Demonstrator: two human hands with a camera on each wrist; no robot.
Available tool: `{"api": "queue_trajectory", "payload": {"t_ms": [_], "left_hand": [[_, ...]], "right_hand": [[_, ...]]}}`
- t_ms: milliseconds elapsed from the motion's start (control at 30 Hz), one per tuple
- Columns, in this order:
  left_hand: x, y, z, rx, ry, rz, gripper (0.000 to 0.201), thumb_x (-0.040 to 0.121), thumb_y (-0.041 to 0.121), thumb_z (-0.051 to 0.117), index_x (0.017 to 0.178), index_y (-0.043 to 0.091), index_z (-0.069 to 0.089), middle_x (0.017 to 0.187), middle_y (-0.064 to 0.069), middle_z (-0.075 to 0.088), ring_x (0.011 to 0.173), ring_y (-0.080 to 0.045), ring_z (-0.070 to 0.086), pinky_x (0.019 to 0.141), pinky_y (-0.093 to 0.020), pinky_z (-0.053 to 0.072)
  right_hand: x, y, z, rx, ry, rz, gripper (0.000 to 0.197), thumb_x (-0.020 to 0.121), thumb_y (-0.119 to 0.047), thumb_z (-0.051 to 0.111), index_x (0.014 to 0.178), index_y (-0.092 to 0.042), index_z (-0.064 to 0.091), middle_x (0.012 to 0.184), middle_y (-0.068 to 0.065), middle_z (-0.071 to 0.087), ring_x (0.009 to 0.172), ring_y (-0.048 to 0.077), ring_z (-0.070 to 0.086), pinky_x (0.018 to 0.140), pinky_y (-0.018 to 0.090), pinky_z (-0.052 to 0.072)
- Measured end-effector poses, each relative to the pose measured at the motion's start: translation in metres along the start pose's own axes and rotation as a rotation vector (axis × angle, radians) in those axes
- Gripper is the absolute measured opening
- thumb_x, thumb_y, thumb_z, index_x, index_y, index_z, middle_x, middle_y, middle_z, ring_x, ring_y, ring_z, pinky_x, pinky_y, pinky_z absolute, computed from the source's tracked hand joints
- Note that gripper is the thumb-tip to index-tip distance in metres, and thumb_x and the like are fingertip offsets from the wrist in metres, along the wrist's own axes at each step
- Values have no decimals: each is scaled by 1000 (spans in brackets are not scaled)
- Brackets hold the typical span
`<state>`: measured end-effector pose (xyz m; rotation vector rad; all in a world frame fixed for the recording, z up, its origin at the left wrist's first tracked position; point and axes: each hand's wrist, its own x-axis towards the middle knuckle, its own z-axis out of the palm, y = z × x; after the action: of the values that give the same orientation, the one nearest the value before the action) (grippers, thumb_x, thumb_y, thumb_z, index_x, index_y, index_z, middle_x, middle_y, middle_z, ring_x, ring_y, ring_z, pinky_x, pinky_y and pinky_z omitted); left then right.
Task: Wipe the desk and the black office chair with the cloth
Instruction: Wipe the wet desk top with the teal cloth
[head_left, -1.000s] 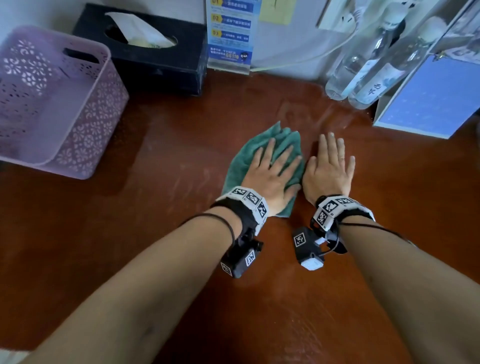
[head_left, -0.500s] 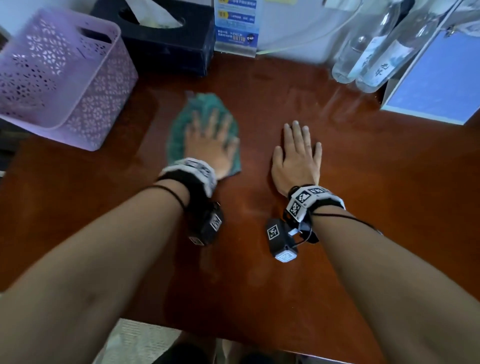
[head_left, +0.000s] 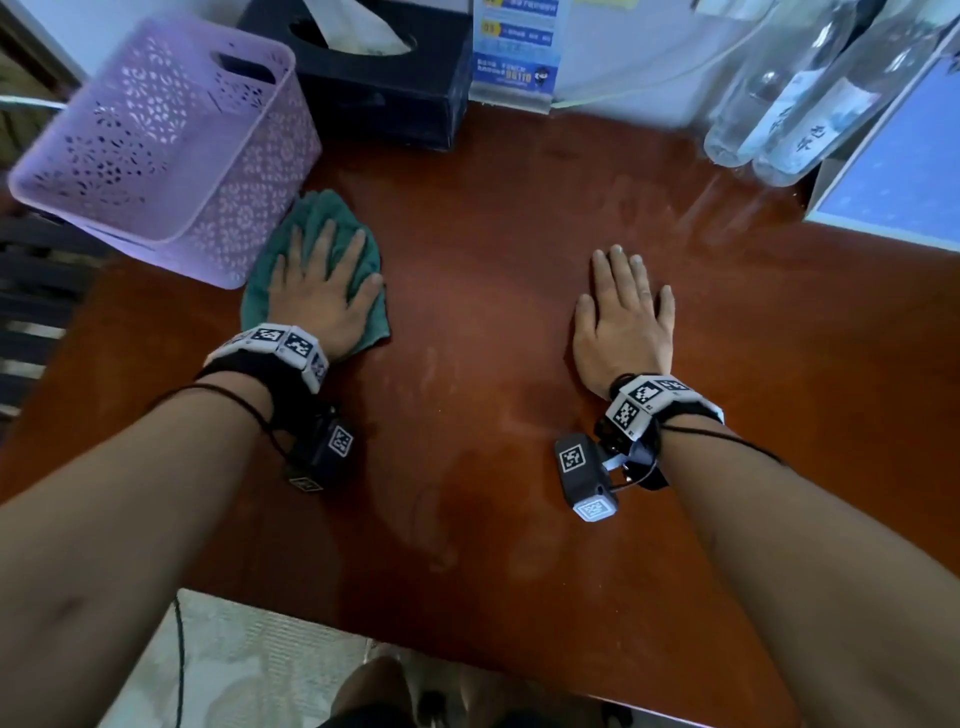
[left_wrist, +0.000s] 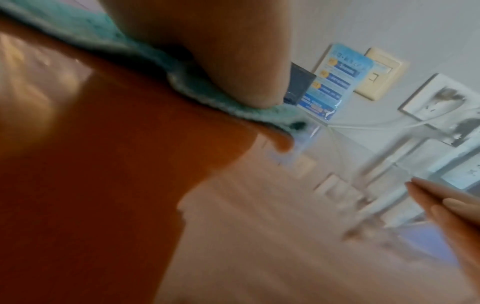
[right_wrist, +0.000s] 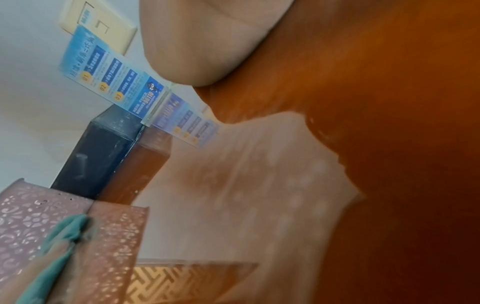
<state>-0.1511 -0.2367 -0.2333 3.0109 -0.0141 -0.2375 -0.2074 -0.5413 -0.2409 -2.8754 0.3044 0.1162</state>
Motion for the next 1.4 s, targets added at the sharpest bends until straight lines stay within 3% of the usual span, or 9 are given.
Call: {"api": "queue_trajectory", "payload": {"t_ms": [67,200,333,567,733,967,1233,1333,1400], "left_hand": [[-11,26,2,33,-24,21,59,99,52,26,153,35,9,162,2,1,147,-32,-6,118,-47,0],[-45,112,13,111,-160,462,59,98,56,15,152,37,1,161,4,-8,146,-31,-15,119,-47,-5],[-64,128,16,89,-214,648,59,98,59,17,152,40,1,161,10,-10,146,-23,-18,119,-41,-9],[-24,-48,1,50,-30,323,61,97,55,30,152,28,25,160,-3,14,147,-33,8,117,-50,13],[-54,-39,2,67,-39,138,60,99,52,27,153,32,11,162,1,3,147,-34,-3,119,-48,4],[-100,37,10,107,-220,661,58,99,56,13,152,39,-2,160,10,-12,146,-25,-19,119,-42,-9],[-70,-74,-8,125,-171,405,59,97,58,17,152,39,4,161,10,-8,148,-24,-11,119,-43,-2],[-87,-43,-1,147,-138,345,57,98,55,14,152,39,1,161,8,-10,147,-29,-14,119,-46,-4],[-113,4,7,145,-150,491,58,98,56,14,152,40,1,161,7,-9,146,-31,-15,118,-47,-5]], "right_hand": [[-2,-3,0,-12,-9,11,56,100,-38,15,154,-28,5,161,-11,-2,147,9,-9,120,42,-5],[-19,-9,-4,-25,9,27,56,101,-35,19,154,-28,7,161,-10,-2,147,10,-10,120,42,-5],[-53,-1,-5,-32,26,104,56,101,-36,21,154,-27,7,161,-11,-2,147,9,-10,120,42,-4],[-85,-31,5,1,34,178,57,100,-38,19,154,-26,3,161,-10,-5,147,10,-11,120,40,-5],[-101,-67,18,40,37,198,58,100,-37,21,154,-26,4,161,-11,-5,147,9,-11,120,40,-5],[-129,-78,28,29,75,268,56,100,-36,25,154,-27,11,161,-10,2,148,10,-5,120,41,-2],[-159,-46,19,7,78,364,56,101,-37,23,154,-26,9,161,-9,0,148,11,-6,120,42,-1],[-171,-38,15,19,103,351,55,101,-36,24,154,-27,10,161,-10,1,148,10,-5,119,41,-3],[-180,-29,11,16,105,371,55,101,-35,24,153,-28,10,161,-11,1,148,10,-5,120,41,-2]]}}
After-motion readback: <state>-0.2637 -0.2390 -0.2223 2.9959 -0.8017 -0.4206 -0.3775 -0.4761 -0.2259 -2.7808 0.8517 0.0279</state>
